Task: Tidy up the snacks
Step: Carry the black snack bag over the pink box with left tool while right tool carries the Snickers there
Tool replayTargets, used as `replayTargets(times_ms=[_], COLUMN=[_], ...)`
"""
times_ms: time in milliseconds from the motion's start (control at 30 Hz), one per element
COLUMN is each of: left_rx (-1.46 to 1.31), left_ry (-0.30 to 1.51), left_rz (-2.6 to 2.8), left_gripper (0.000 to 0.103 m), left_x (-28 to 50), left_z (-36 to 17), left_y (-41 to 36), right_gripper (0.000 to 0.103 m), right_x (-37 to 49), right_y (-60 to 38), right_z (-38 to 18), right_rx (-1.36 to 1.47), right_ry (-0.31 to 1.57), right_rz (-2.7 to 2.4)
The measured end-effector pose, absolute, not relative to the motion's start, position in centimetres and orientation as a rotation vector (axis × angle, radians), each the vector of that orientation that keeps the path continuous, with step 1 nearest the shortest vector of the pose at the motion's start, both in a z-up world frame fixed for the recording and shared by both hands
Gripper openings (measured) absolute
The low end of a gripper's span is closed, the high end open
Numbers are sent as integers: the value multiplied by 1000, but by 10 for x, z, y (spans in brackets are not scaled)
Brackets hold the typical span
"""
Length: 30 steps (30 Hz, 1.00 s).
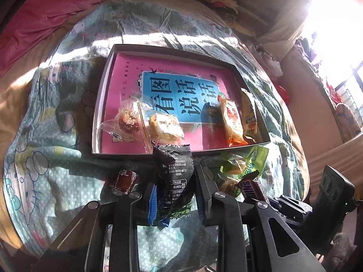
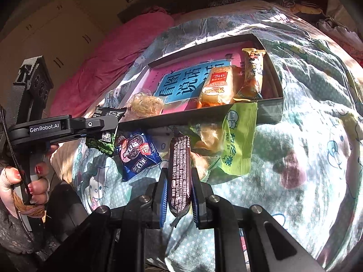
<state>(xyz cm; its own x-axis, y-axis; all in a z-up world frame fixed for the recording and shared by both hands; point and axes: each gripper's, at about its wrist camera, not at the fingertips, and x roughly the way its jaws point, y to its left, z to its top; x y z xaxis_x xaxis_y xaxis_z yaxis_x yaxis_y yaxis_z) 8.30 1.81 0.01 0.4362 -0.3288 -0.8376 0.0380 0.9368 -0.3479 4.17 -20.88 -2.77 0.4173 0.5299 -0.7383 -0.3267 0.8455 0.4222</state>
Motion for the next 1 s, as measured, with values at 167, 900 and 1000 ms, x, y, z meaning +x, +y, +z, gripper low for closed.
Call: replayTargets(times_ms=[167, 900, 1000], left_rx=[-292, -325, -330], left_ry=[1075, 988, 979], left_rz=[-219, -79, -83], left_gripper=[28, 28, 28], left_x=[84, 96, 102], left_z=[6, 12, 9], left_y=[23, 61, 56], right_gripper=[18, 18, 18], right_x=[49, 61, 62], right_y=[-214, -224, -224], right_z=[-22, -5, -4], right_rx=[242, 259, 249], right_ry=[987, 929, 925], right_rz=[521, 472, 467])
